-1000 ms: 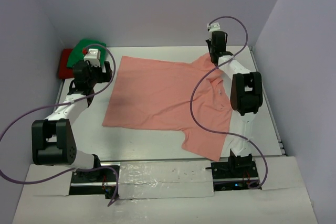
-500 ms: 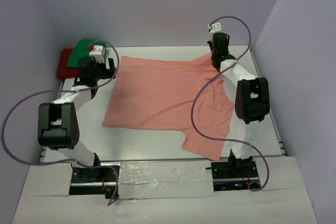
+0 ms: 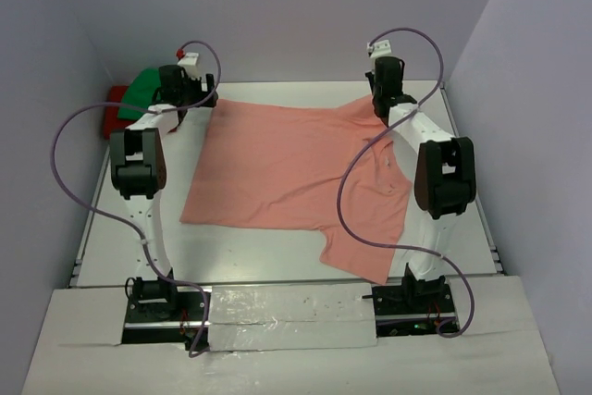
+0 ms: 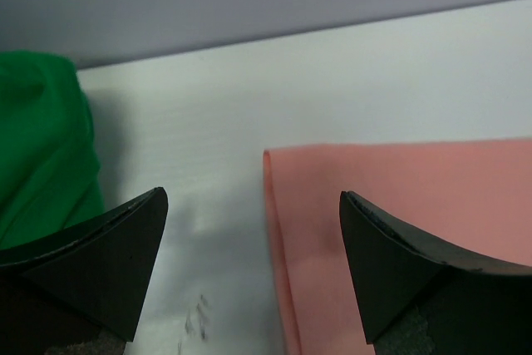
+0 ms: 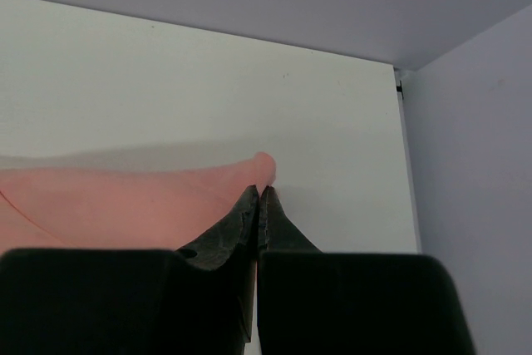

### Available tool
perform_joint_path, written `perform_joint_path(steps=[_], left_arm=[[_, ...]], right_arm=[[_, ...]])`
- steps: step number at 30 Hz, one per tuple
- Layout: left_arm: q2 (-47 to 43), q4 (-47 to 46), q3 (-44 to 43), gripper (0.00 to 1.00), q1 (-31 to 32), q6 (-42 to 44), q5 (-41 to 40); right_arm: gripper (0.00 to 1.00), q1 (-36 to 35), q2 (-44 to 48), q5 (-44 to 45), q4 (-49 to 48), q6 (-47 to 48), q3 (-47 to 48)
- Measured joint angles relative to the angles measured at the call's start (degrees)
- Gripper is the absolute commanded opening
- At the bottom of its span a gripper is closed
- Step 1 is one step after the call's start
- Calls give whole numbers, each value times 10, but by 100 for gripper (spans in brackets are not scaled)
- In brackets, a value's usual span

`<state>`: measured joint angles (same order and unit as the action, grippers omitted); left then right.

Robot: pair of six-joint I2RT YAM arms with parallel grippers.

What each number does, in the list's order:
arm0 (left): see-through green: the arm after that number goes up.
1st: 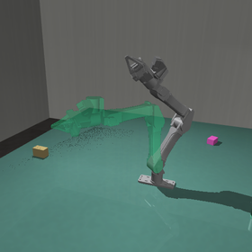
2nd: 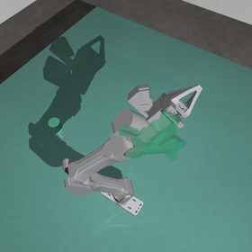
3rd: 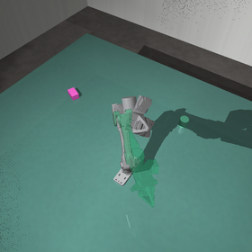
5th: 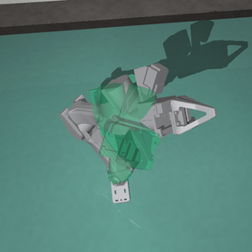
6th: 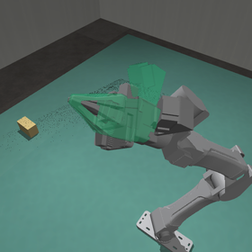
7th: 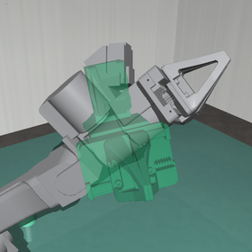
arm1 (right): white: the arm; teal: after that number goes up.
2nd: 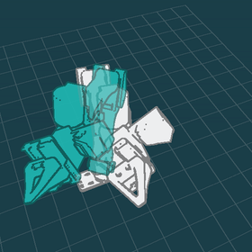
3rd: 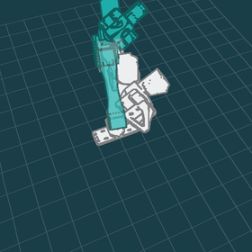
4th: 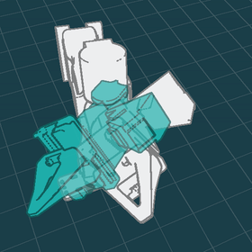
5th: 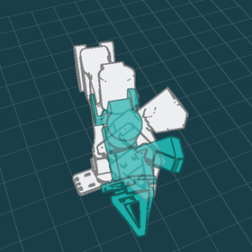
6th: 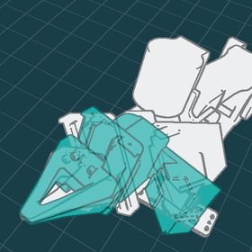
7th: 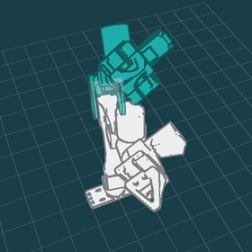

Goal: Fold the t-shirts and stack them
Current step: Flatten the tshirt out, then fold the tshirt

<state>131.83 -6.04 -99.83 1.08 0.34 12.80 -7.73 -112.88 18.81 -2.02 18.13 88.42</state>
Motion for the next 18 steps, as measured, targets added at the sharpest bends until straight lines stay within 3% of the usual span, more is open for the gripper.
perform_joint_path(steps=[5, 18], left_arm=[[64, 56, -110, 91, -1, -26, 37], [137, 178, -252, 80, -1, -58, 126]], right_arm=[[0, 0, 15, 1, 6, -4, -11], [0, 0, 44, 3, 9, -5, -16]])
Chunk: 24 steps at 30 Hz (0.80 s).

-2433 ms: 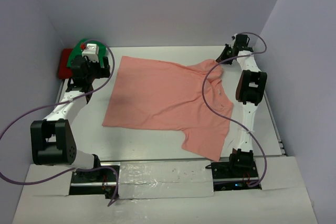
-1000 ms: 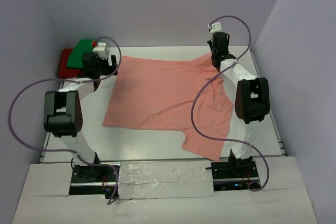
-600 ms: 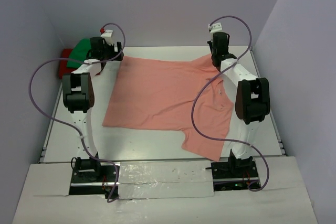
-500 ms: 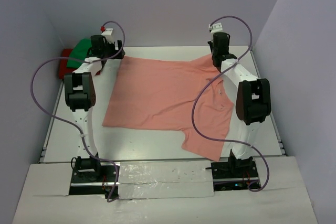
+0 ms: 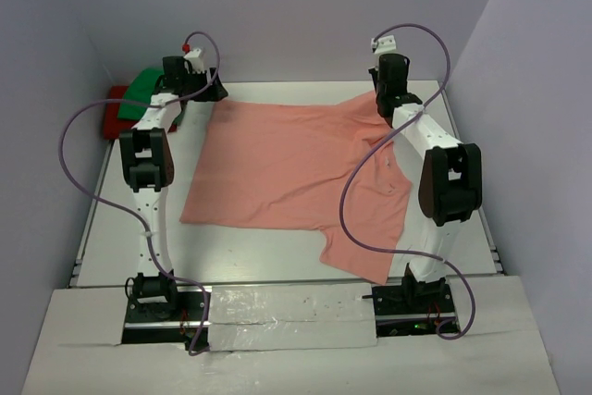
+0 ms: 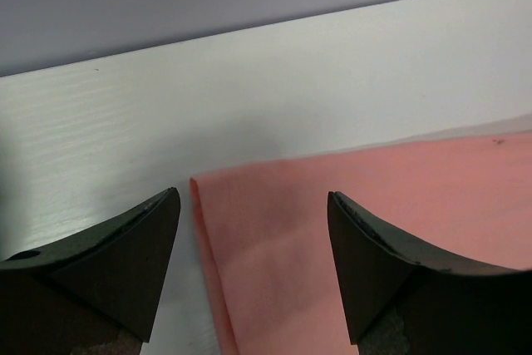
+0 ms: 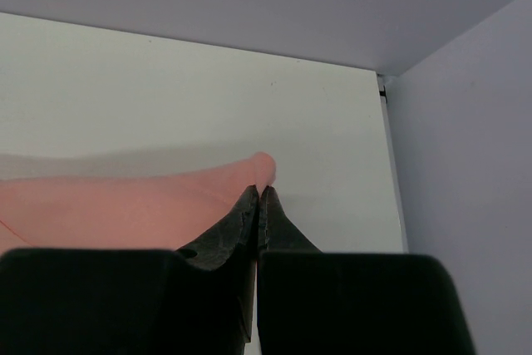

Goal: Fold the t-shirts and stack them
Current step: Fold the tshirt

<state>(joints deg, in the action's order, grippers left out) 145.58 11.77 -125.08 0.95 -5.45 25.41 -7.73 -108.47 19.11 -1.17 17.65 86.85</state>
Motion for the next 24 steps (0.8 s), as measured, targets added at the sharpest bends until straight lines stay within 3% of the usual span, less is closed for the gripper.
perform_joint_path(steps=[12, 20, 24], left_arm=[[43, 65, -79, 74, -2, -1, 36], [70, 107, -122, 68, 0, 10, -34], [80, 129, -127, 61, 7, 28, -64]], right_arm=[[0, 0, 2, 0, 5, 0, 0], [0, 0, 11, -1, 9, 0, 0], [0, 0, 11, -1, 14, 0, 0]])
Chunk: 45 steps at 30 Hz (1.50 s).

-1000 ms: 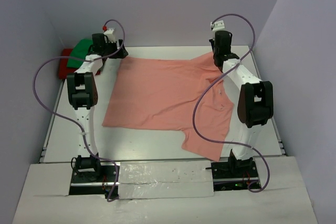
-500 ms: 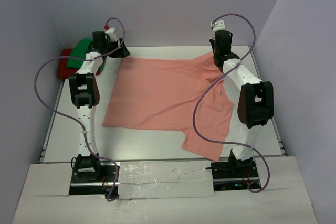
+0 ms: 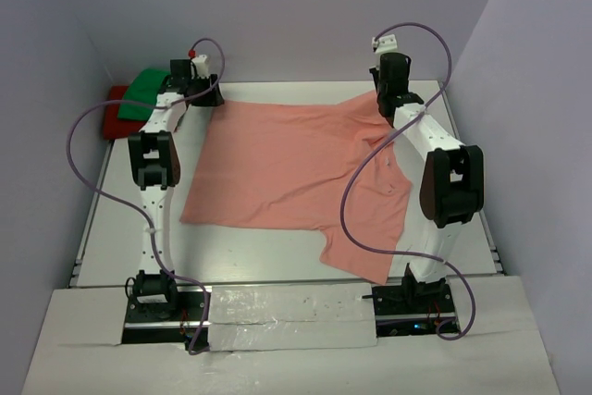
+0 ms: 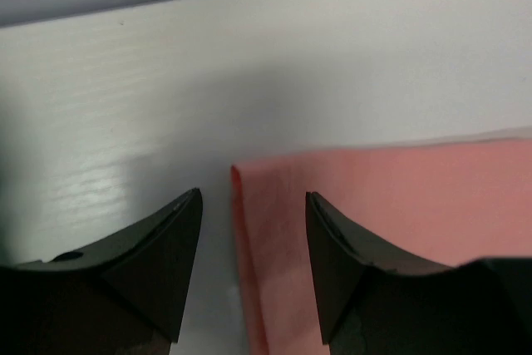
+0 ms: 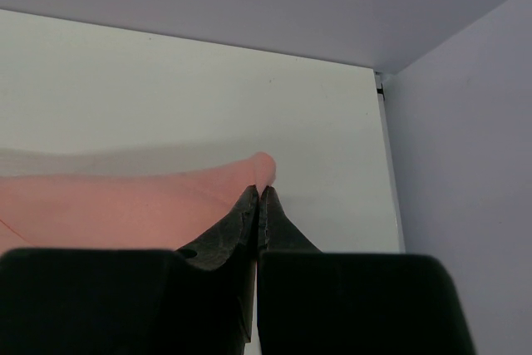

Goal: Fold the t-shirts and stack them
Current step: Fold the tshirt

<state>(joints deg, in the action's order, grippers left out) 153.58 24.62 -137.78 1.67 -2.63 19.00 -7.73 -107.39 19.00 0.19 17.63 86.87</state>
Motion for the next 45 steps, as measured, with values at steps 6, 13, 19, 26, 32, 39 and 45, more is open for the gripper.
perform_joint_path(steps=[6, 13, 19, 26, 32, 39, 45], left_arm=[[1, 2, -1, 57, 11, 18, -5], [1, 0, 5, 19, 14, 33, -6], [1, -28, 20, 5, 14, 31, -7], [-27, -95, 85, 3, 14, 13, -17], [-57, -133, 140, 4, 14, 0, -24], [-137, -163, 235, 5, 13, -12, -28], [-210, -192, 285, 6, 13, -14, -27]], right_arm=[[0, 0, 0, 0, 3, 0, 0], [0, 0, 0, 0, 3, 0, 0], [0, 0, 8, 0, 3, 0, -13], [0, 0, 14, -3, 0, -2, -33], [0, 0, 14, -13, 3, -12, -34], [0, -8, 49, -40, 33, -22, -56], [0, -33, 97, -58, 65, -28, -85]])
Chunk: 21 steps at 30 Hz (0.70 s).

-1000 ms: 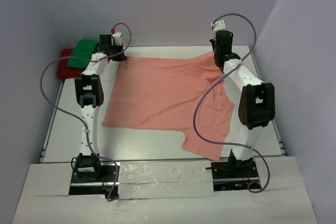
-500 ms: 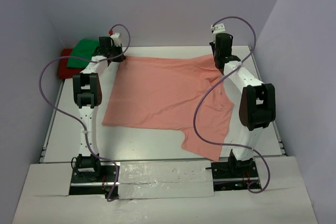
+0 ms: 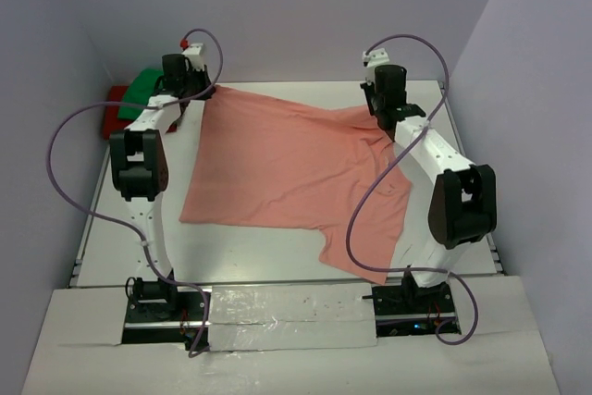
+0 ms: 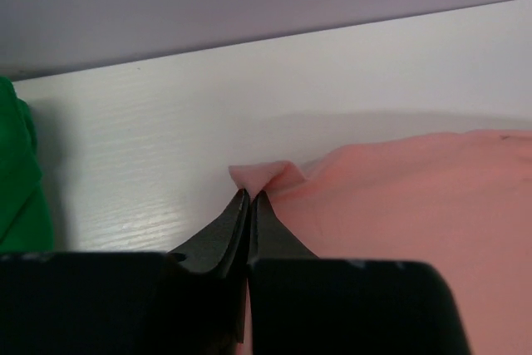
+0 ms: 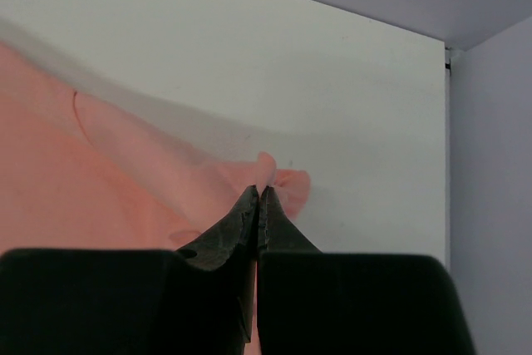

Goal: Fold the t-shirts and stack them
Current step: Fold the tshirt

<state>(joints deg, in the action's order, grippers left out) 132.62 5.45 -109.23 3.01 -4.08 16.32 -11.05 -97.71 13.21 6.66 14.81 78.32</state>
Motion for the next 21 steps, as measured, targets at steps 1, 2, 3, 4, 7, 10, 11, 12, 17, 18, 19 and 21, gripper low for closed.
perform_joint_path(steps=[1, 2, 3, 4, 7, 10, 11, 12, 17, 18, 19, 21], left_arm=[[-10, -3, 7, 6, 0, 0, 1], [-20, -8, 16, 5, 0, -1, 2], [-28, -14, 26, 5, 0, -1, 3], [-38, -19, 39, 5, 0, -1, 5], [-64, -28, 81, 4, 0, 0, 8], [-90, -35, 135, 4, 0, 0, 12], [-97, -37, 153, 4, 0, 0, 12], [-105, -38, 169, 3, 0, 0, 13], [-152, -53, 256, 1, -3, 3, 17], [-161, -54, 269, 1, -5, 3, 18], [-169, -56, 280, 1, -7, 2, 20], [-186, -59, 301, 0, -12, 2, 24]], right_arm=[[0, -2, 6, -3, 7, 0, -2], [0, -7, 11, -5, 12, -1, -4], [0, -10, 14, -8, 16, -2, -6], [0, -14, 19, -10, 20, -2, -8], [0, -16, 29, -17, 40, -3, -15], [0, -19, 40, -19, 60, -4, -23], [0, -19, 45, -20, 67, -4, -28], [0, -20, 50, -20, 73, -4, -31], [0, -22, 84, -23, 101, -4, -54], [0, -23, 93, -24, 109, -4, -58], [0, -24, 99, -24, 115, -4, -62], [0, -28, 112, -25, 128, -4, -70]])
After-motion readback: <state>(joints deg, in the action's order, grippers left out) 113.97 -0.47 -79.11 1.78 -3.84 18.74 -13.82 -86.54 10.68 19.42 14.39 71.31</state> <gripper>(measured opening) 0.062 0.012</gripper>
